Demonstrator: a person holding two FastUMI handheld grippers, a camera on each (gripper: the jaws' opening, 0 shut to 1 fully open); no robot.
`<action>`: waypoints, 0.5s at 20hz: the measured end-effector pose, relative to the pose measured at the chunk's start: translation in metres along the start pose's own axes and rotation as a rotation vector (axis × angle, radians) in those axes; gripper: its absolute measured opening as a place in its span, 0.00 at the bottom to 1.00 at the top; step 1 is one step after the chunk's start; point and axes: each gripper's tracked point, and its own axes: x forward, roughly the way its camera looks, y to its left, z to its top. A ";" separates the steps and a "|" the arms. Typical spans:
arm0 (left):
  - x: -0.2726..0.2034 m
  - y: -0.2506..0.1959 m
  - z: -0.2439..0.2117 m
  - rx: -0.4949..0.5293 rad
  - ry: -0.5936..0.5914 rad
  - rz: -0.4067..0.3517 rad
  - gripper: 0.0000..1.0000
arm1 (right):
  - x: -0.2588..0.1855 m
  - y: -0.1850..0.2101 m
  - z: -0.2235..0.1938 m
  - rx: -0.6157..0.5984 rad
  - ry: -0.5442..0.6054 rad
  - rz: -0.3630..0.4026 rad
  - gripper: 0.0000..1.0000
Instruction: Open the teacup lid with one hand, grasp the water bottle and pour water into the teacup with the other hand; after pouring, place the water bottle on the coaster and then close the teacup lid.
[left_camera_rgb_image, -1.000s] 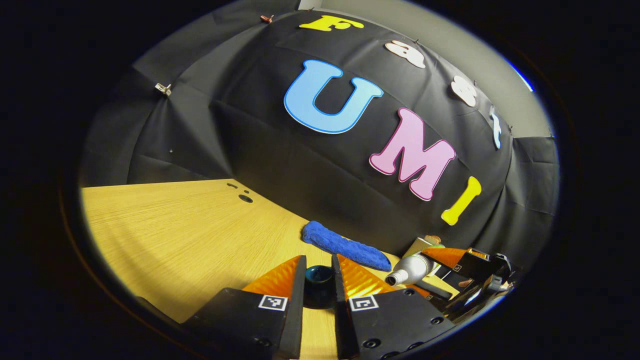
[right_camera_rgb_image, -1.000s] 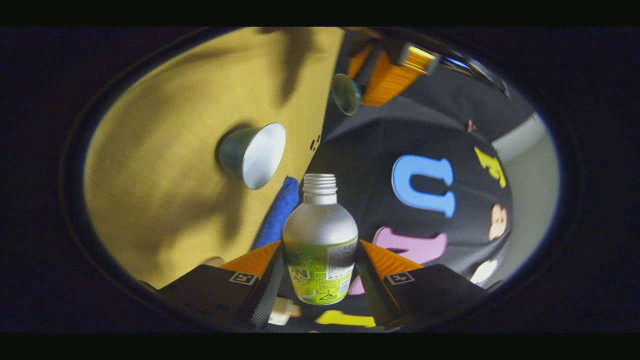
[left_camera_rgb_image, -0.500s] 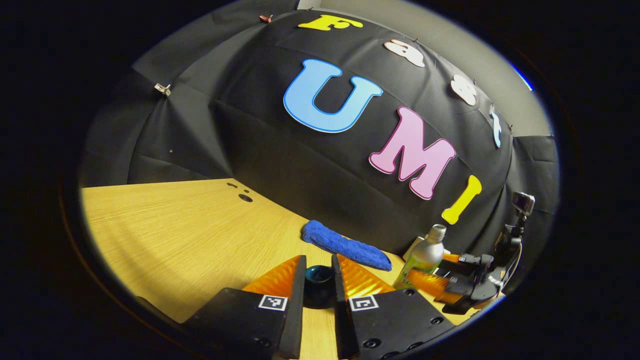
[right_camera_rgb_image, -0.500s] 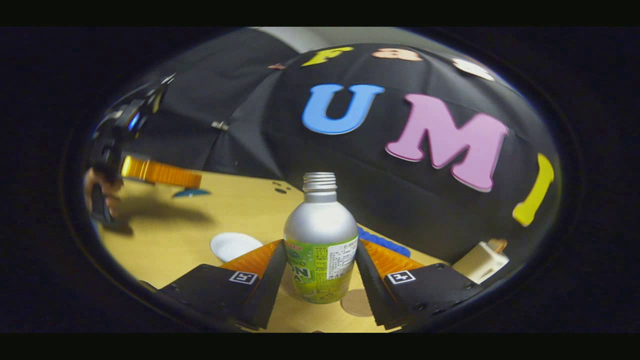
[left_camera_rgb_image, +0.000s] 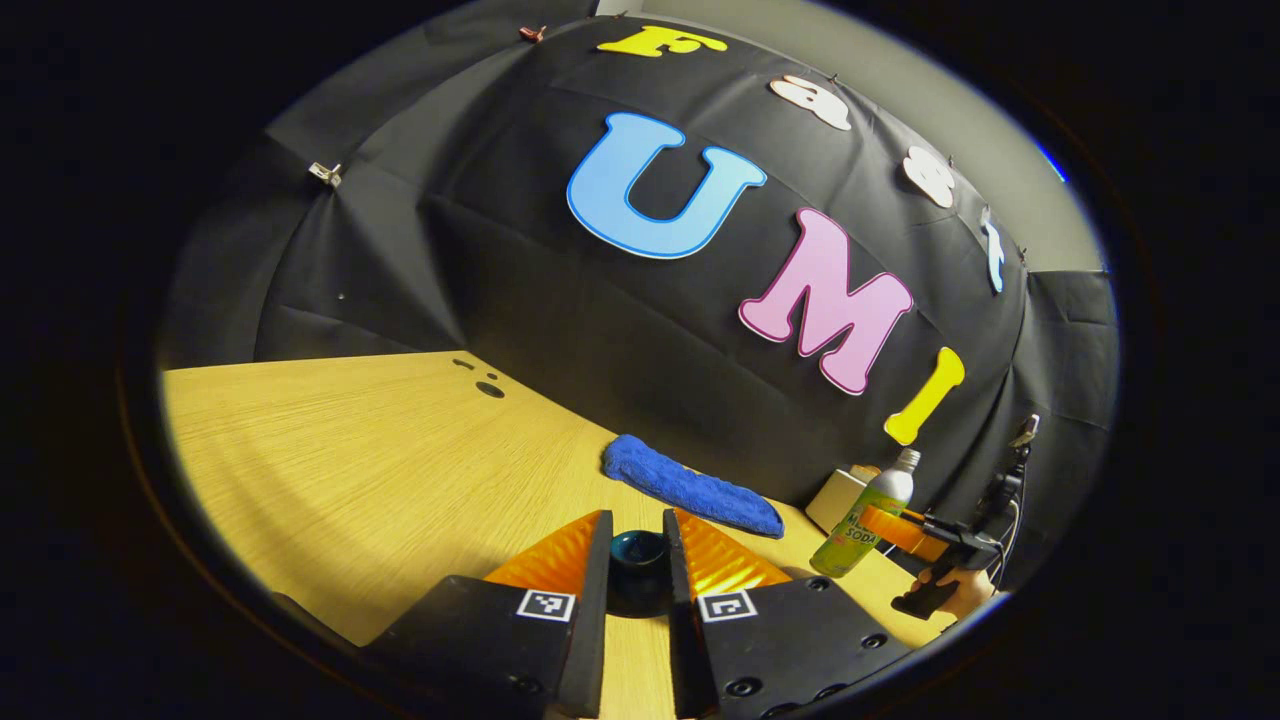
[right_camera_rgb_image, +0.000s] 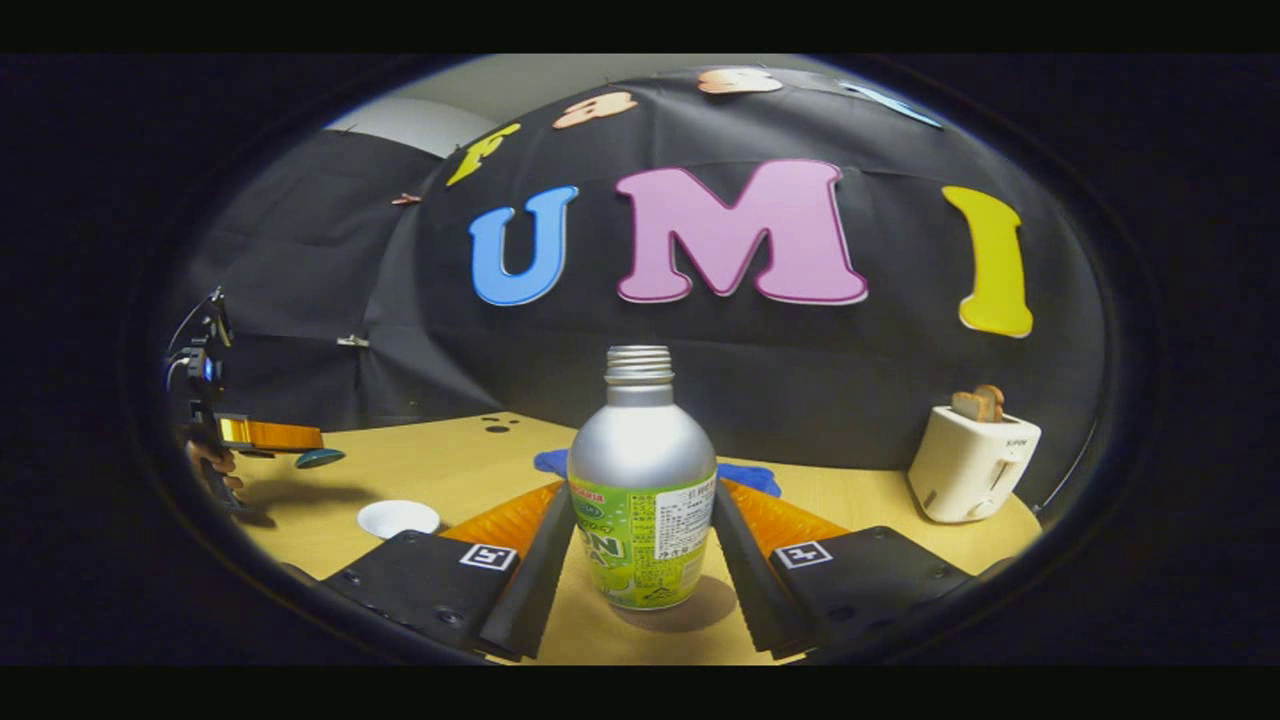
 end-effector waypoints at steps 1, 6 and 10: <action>0.000 0.000 0.000 0.001 0.000 0.000 0.30 | 0.000 -0.005 -0.008 0.013 0.018 -0.005 0.78; 0.001 0.000 -0.002 0.000 0.005 0.002 0.30 | 0.008 -0.012 -0.025 0.040 0.039 -0.011 0.78; 0.002 0.003 -0.001 0.001 0.004 0.006 0.30 | 0.010 -0.011 -0.027 0.022 0.040 -0.009 0.78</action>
